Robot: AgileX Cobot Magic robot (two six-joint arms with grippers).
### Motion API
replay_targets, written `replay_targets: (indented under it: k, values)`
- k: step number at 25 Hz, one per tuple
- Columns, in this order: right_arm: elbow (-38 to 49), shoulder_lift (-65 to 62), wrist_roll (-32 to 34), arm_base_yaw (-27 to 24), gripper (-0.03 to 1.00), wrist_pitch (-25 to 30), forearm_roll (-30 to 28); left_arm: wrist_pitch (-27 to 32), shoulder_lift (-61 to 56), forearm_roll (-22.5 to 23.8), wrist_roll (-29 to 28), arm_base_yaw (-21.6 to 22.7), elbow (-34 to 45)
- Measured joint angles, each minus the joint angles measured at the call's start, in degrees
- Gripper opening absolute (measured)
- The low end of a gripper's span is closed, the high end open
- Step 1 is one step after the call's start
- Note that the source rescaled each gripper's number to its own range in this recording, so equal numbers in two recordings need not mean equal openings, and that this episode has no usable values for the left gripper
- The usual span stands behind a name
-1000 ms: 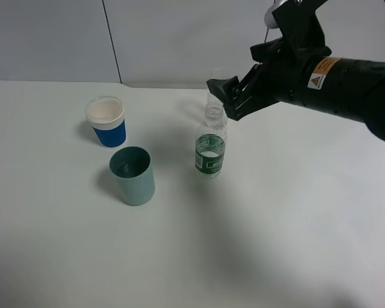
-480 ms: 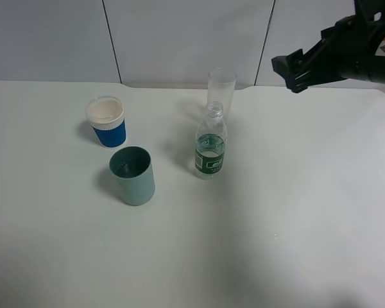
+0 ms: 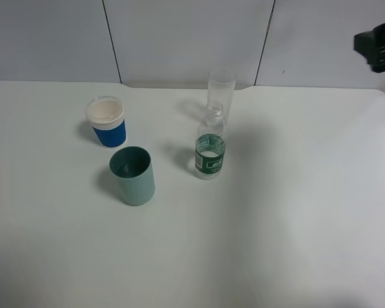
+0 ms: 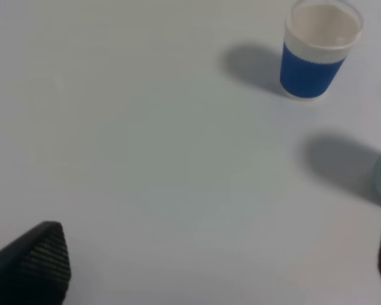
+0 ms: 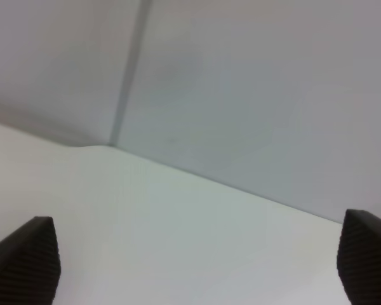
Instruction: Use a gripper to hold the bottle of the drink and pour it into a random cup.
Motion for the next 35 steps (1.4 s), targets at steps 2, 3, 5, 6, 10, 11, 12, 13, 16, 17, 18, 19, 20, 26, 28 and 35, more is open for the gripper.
replay_targets:
  k: [2, 3, 5, 6, 10, 11, 12, 13, 16, 17, 18, 19, 20, 26, 28, 35]
  values:
    - [0.0, -4.0, 0.0, -2.0, 0.91, 2.4, 0.5, 0.0, 0.0, 0.0, 0.0, 0.0, 0.0]
    - [0.0, -5.7, 0.0, -2.7, 0.91, 3.8, 0.5, 0.0, 0.0, 0.0, 0.0, 0.0, 0.0]
    - [0.0, -9.7, 0.0, -3.6, 0.91, 6.3, 1.2, 0.0, 0.0, 0.0, 0.0, 0.0, 0.0]
    - [0.0, -11.7, 0.0, -3.9, 0.91, 8.0, 1.8, 0.0, 0.0, 0.0, 0.0, 0.0, 0.0]
    - [0.0, -18.4, 0.0, -4.2, 0.91, 12.8, 4.2, 0.0, 0.0, 0.0, 0.0, 0.0, 0.0]
    - [0.0, -20.1, 0.0, -4.2, 0.91, 13.6, 5.0, 0.0, 0.0, 0.0, 0.0, 0.0, 0.0]
    - [0.0, -21.7, 0.0, -4.2, 0.91, 14.4, 5.5, 0.0, 0.0, 0.0, 0.0, 0.0, 0.0]
    - [0.0, -23.2, 0.0, -4.2, 0.91, 15.2, 5.9, 0.0, 0.0, 0.0, 0.0, 0.0, 0.0]
    - [0.0, -26.9, 0.0, -4.2, 0.91, 17.7, 6.4, 0.0, 0.0, 0.0, 0.0, 0.0, 0.0]
    - [0.0, -28.0, 0.0, -4.2, 0.91, 18.8, 6.4, 0.0, 0.0, 0.0, 0.0, 0.0, 0.0]
    - [0.0, -29.1, 0.0, -4.2, 0.91, 19.7, 6.4, 0.0, 0.0, 0.0, 0.0, 0.0, 0.0]
    - [0.0, -30.2, 0.0, -4.2, 0.91, 20.9, 6.4, 0.0, 0.0, 0.0, 0.0, 0.0, 0.0]
    - [0.0, -31.3, 0.0, -4.2, 0.91, 22.2, 6.4, 0.0, 0.0, 0.0, 0.0, 0.0, 0.0]
    - [0.1, -37.4, 0.0, -4.2, 0.91, 27.5, 6.3, 0.0, 0.0, 0.0, 0.0, 0.0, 0.0]
    - [0.5, -39.2, 0.0, -4.2, 0.91, 29.2, 5.7, 0.0, 0.0, 0.0, 0.0, 0.0, 0.0]
    - [0.6, -45.5, 0.0, -4.2, 0.91, 34.9, 4.9, 0.0, 0.0, 0.0, 0.0, 0.0, 0.0]
